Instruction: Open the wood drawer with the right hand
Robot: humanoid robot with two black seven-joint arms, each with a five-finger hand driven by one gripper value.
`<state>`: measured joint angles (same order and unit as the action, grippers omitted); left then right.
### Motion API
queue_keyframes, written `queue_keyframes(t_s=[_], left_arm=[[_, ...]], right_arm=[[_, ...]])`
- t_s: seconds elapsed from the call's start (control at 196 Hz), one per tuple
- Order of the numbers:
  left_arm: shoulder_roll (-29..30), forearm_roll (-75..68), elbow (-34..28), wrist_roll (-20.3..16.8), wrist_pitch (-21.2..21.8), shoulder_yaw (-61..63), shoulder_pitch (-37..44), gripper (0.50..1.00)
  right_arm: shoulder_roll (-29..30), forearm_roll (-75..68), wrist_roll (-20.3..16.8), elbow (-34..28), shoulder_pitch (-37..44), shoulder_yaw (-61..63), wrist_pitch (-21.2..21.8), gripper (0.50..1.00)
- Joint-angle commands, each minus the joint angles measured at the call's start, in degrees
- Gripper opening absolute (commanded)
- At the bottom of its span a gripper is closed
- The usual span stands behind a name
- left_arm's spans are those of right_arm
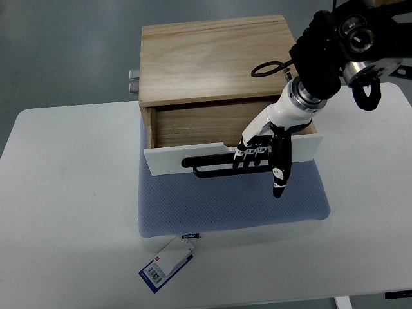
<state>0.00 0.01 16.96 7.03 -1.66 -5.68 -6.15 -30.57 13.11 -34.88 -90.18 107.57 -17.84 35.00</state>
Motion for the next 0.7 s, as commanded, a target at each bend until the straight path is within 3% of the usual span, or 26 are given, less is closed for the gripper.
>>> queue_keyframes(t_s=[0.0,0.189,0.388,0.46,0.516,0.521,0.552,0.608,0.613,0.654,0.695], left_arm=[[0.0,0.0,0.0,-0.1,0.0,0.0,0.0,1.0],[0.0,0.0,0.0,-0.1,0.0,0.0,0.0,1.0],[0.0,0.0,0.0,0.0,0.0,0.0,0.0,1.0],[0.0,0.0,0.0,0.0,0.0,0.0,0.0,1.0],[0.0,0.0,0.0,0.0,0.0,0.0,0.0,1.0],[0.0,0.0,0.0,0.0,0.0,0.1,0.0,1.0],[0.0,0.0,0.0,0.0,0.0,0.1,0.0,1.0],[0.0,0.0,0.0,0.0,0.0,0.1,0.0,1.0],[0.0,0.0,0.0,0.0,0.0,0.1,0.0,1.0],[0.0,0.0,0.0,0.0,0.0,0.2,0.0,1.0],[0.0,0.0,0.0,0.0,0.0,0.2,0.0,1.0]], right_arm=[[-1.3,-1.5,0.0,-1.8,1.0,0.0,0.0,0.938],[-3.9,-7.8,0.0,-5.4,6.1,0.9,0.0,0.938],[-8.0,-12.2,0.0,-4.5,10.2,6.9,0.0,0.94],[-12.4,-12.8,0.0,3.1,9.7,14.1,0.0,0.94],[-12.4,-12.8,0.0,3.1,9.7,14.1,0.0,0.94],[-13.7,-12.4,0.1,8.5,8.1,16.7,0.0,0.94],[-14.3,-12.3,0.5,13.0,6.2,18.2,0.0,0.94],[-14.3,-12.3,0.5,13.0,6.2,18.2,0.0,0.94],[-14.3,-12.2,1.8,20.4,2.7,21.4,0.0,0.942],[-13.9,-12.1,3.5,27.1,-0.3,24.9,0.0,0.942],[-13.9,-12.1,3.5,27.1,-0.3,24.9,0.0,0.942]])
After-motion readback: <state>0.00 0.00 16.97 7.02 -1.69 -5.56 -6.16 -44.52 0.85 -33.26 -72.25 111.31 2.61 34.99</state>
